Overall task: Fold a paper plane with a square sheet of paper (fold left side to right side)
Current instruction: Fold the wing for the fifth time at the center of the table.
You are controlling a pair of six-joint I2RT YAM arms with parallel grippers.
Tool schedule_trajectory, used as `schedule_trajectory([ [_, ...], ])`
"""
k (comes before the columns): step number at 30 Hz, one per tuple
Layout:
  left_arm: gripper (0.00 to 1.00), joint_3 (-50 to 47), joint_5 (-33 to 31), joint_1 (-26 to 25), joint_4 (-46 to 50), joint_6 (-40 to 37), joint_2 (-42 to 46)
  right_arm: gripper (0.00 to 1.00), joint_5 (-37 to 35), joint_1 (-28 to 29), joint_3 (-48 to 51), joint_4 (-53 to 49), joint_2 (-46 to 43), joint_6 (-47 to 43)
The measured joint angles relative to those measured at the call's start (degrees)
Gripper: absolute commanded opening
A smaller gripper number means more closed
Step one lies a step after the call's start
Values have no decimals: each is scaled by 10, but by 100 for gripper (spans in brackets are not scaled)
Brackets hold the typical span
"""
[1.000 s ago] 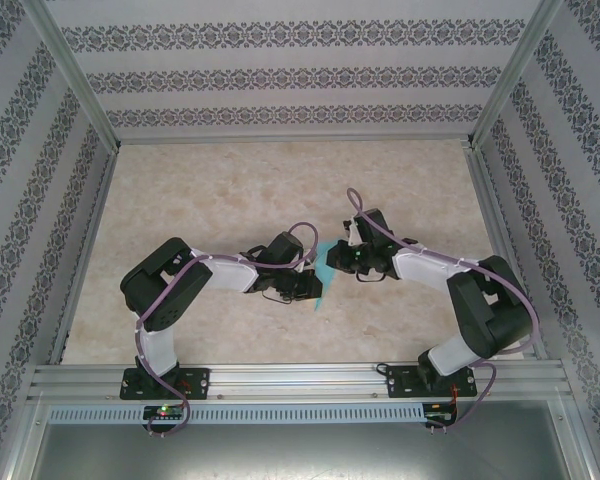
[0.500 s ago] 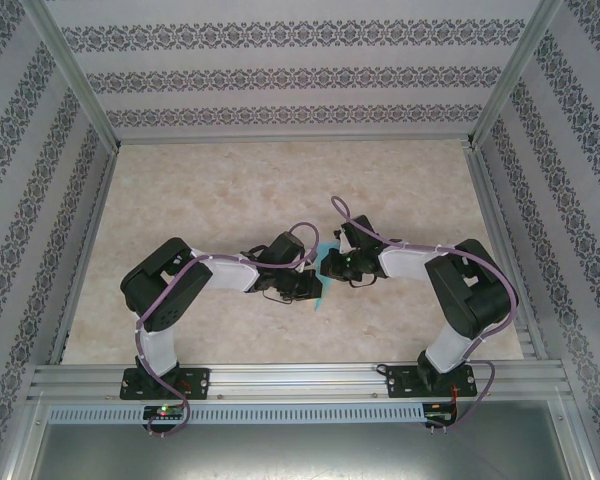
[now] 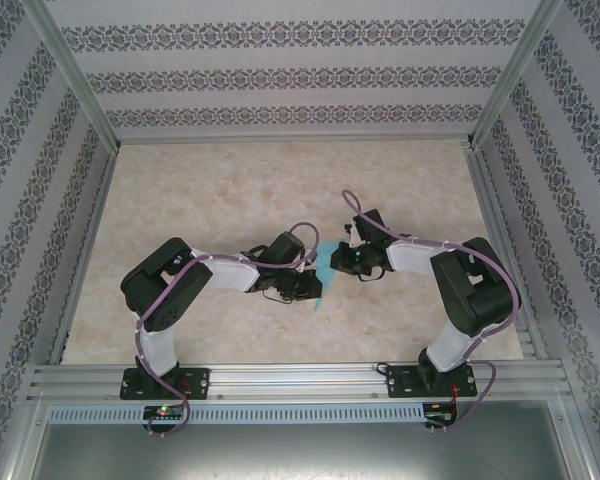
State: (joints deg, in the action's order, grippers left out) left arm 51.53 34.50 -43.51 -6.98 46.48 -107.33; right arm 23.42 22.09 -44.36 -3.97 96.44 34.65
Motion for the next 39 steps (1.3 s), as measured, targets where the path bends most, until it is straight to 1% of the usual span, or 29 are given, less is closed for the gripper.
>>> schedule_trajectory([
  [5,11,0,0,0,0,0,0,10,-7,-26,-25,-18,16,-17],
  [11,11,0,0,0,-1,0,0,10,-2,-42,-50,-38,33,-33],
  [14,11,0,0,0,-1,0,0,10,-12,-59,-63,-43,40,-40],
  [21,11,0,0,0,-1,0,0,10,-20,-92,-75,-42,38,-51],
  [25,11,0,0,0,-1,0,0,11,-13,-78,-57,-41,-10,-49],
  [27,11,1,-1,0,0,0,0,11,-2,-60,-40,-29,-46,-41],
  [29,11,1,-1,0,0,0,0,11,11,-38,-36,-15,-58,-29],
  [33,11,2,-1,0,1,0,0,11,27,0,-44,12,-21,-14],
  [36,11,2,-1,0,2,0,0,11,26,5,-59,12,24,-12],
  [39,10,2,-1,0,2,0,-1,11,15,0,-66,3,43,-16],
])
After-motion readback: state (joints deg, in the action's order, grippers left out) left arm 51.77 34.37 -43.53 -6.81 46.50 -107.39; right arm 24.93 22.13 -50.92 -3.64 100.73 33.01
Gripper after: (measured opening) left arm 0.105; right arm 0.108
